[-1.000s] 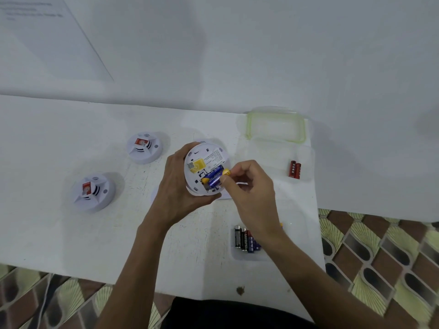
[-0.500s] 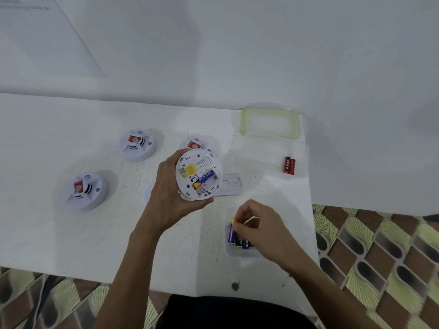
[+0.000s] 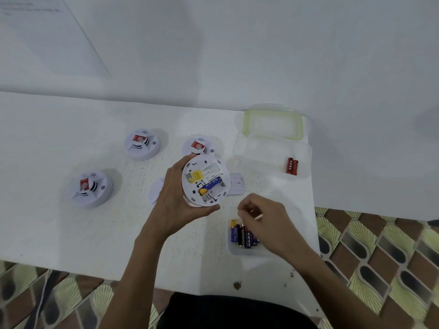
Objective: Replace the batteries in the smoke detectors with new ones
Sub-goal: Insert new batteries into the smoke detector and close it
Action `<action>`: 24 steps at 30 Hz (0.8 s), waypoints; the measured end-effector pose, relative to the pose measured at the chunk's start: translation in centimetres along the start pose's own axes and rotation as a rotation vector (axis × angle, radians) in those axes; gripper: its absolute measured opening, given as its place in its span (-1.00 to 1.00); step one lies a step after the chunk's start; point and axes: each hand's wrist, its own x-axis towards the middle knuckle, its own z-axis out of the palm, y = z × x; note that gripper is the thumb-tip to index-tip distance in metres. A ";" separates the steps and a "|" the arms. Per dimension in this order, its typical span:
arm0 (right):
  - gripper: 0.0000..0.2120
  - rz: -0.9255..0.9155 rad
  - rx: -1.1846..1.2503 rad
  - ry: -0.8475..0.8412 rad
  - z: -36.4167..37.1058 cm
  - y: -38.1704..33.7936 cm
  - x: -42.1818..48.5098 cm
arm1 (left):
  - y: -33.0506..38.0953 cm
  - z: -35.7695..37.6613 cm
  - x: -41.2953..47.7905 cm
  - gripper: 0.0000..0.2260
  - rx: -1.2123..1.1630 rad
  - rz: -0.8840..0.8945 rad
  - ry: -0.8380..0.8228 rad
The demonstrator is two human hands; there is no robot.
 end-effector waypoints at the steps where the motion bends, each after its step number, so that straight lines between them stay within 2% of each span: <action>1: -0.91 -0.085 0.016 0.025 -0.6 -0.7 0.2 | -0.1 0.1 -0.1 -0.20 -0.012 -0.011 -0.012; 4: -0.91 -0.416 -0.085 0.054 -1.9 -2.5 1.3 | -0.1 0.1 0.0 -0.16 -0.034 -0.025 -0.052; 9: -0.85 -0.680 -0.421 -0.039 -2.2 -3.7 3.6 | 1.0 -0.2 0.3 -0.18 -0.072 0.007 -0.132; 16: -0.82 -0.842 -0.608 -0.190 -2.8 -5.2 4.9 | 2.4 -0.9 -0.2 -0.22 -0.166 0.018 -0.214; 19: -0.81 -0.897 -0.727 -0.246 -3.0 -5.6 5.3 | 2.7 -0.6 -0.3 -0.29 -0.120 0.026 -0.241; 24: -0.82 -0.937 -0.665 -0.289 -2.8 -5.6 5.6 | 2.1 -0.3 -0.5 -0.24 -0.150 -0.014 -0.286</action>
